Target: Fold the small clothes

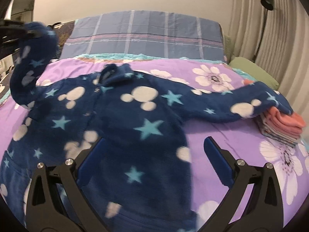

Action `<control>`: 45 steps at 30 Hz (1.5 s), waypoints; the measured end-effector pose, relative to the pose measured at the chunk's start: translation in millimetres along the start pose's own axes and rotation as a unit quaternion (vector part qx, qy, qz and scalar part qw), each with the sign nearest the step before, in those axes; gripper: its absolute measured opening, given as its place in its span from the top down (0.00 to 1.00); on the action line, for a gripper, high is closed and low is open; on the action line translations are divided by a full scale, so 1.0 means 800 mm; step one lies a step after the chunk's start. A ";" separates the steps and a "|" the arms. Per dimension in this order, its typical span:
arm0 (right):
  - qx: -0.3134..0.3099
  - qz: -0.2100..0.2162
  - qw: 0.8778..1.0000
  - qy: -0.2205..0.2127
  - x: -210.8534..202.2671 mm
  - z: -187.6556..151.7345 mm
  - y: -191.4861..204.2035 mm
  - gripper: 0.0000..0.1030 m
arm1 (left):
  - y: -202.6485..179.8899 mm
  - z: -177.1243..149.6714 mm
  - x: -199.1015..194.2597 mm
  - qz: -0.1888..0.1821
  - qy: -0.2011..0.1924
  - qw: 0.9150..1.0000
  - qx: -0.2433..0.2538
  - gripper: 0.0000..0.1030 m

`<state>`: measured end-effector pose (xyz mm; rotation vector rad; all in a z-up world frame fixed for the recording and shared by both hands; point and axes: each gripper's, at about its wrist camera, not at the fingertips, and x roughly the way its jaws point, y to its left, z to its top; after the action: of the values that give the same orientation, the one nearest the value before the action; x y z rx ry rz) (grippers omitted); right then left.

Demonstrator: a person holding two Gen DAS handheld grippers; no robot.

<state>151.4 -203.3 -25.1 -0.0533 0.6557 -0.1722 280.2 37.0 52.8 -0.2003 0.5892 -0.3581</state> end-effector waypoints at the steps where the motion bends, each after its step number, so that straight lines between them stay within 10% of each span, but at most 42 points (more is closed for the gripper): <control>1: 0.005 -0.005 1.000 0.003 0.000 -0.003 -0.009 0.02 | -0.013 -0.008 0.011 0.000 0.010 1.000 0.012 0.93; 9: 0.042 -0.017 0.999 0.027 0.010 -0.016 -0.055 0.02 | -0.051 -0.097 0.104 -0.004 0.117 0.990 0.074 0.88; 13: 0.028 -0.011 0.999 0.029 0.017 -0.017 -0.048 0.02 | -0.053 -0.110 0.093 0.014 0.125 0.984 0.128 0.47; 19: 0.019 0.007 1.000 0.024 0.018 -0.009 -0.038 0.02 | -0.011 -0.096 0.006 0.049 0.051 0.986 0.149 0.21; 25: 0.018 0.070 0.997 0.036 0.029 0.019 -0.027 0.38 | 0.072 -0.115 -0.037 0.172 0.048 0.968 0.174 0.19; 33: 0.067 0.232 0.958 0.154 0.130 0.056 0.015 0.38 | 0.151 -0.145 -0.018 0.239 0.120 0.950 0.160 0.19; 40: 0.096 0.216 0.956 0.175 0.204 0.073 0.046 0.33 | 0.176 -0.135 0.014 0.254 0.122 0.951 0.131 0.19; 41: 0.093 0.208 0.959 0.168 0.205 0.075 0.050 0.36 | 0.178 -0.133 0.019 0.254 0.122 0.951 0.127 0.19; 43: 0.059 0.208 0.965 0.151 0.198 0.087 0.065 0.91 | 0.179 -0.131 0.029 0.264 0.121 0.948 0.131 0.19; 45: 0.049 0.205 0.971 0.110 0.168 0.107 0.060 0.91 | 0.181 -0.131 0.036 0.292 0.117 0.939 0.141 0.19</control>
<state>315.2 -180.1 -43.3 0.1982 0.8646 0.1922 282.0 150.7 -88.4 0.2986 0.7915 0.1163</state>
